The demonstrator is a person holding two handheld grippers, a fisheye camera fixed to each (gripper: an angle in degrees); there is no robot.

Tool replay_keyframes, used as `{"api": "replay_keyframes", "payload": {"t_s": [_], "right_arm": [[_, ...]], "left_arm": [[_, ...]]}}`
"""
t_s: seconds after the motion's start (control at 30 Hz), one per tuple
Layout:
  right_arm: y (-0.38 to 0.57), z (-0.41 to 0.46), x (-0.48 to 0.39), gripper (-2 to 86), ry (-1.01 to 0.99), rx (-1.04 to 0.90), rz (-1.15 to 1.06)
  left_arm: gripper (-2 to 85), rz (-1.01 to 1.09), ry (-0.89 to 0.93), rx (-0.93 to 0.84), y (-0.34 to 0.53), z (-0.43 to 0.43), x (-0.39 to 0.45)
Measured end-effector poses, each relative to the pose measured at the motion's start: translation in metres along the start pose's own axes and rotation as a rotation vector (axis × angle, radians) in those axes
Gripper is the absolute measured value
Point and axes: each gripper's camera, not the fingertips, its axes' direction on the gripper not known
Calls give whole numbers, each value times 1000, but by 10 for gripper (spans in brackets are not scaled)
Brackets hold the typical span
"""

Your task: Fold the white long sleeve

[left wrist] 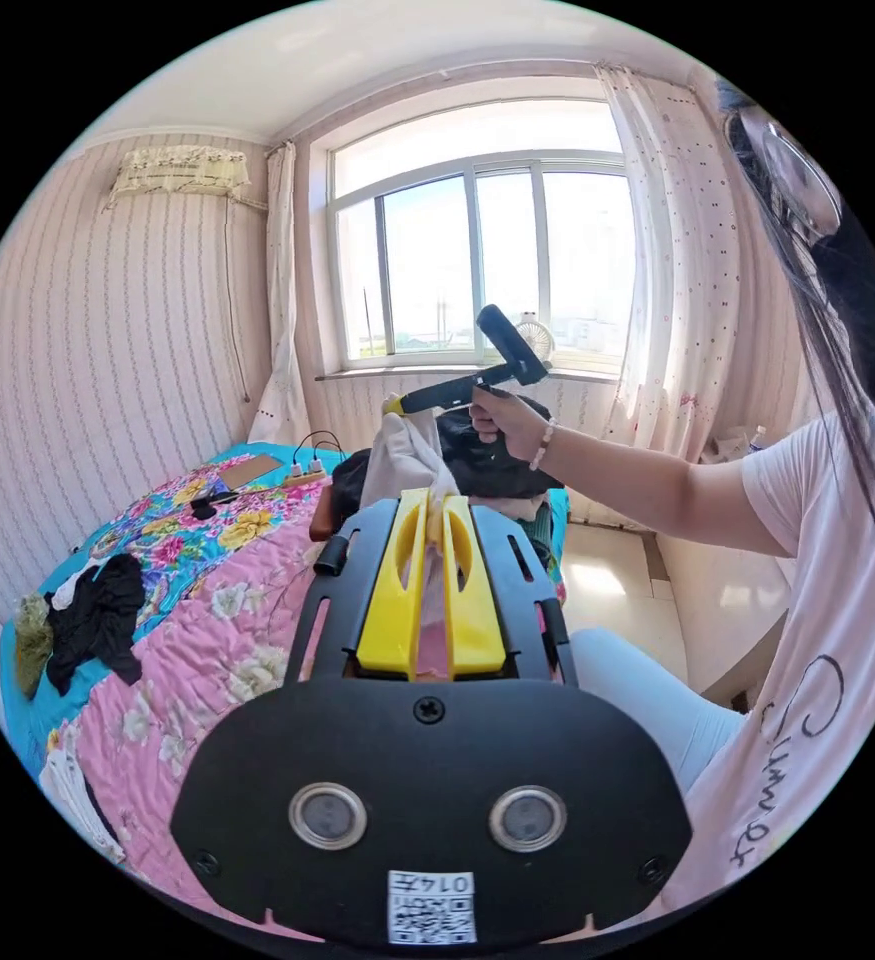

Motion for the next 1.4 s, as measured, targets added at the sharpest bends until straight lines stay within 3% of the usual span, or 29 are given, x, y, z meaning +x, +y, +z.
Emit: {"api": "replay_keyframes", "payload": {"t_s": [0.17,0.33,0.4,0.5,0.6,0.67,0.8,1.03,1.27,1.4], "right_arm": [[-62,-16,42,21,119,3,34],[-155,28,94,44,290,-203,54],[-175,73,132,84,348,-268,162],[-162,120,158,107,334,-238,292],[-145,168,168,101,378,-378,287],[-136,192,171,96,444,-493,266],[-123,224,176,94,521,-615,271],[-148,238,139,100,450,-491,219],[-163,331,16,100,208,-486,-122],[-148,430,-83,101,3,-516,-350]], "left_arm": [[1,-52,115,119,-39,72,-53],[13,-322,112,221,-52,148,-152],[28,-546,73,129,-32,213,-223],[38,-655,-11,-81,3,290,-291],[41,-706,62,-202,36,327,-325],[41,-647,12,-209,43,329,-331],[43,-667,36,-166,54,315,-353],[43,-574,-55,-140,75,236,-378],[38,-533,-228,-178,183,58,-379],[38,-668,-497,-235,266,-67,-400]]}}
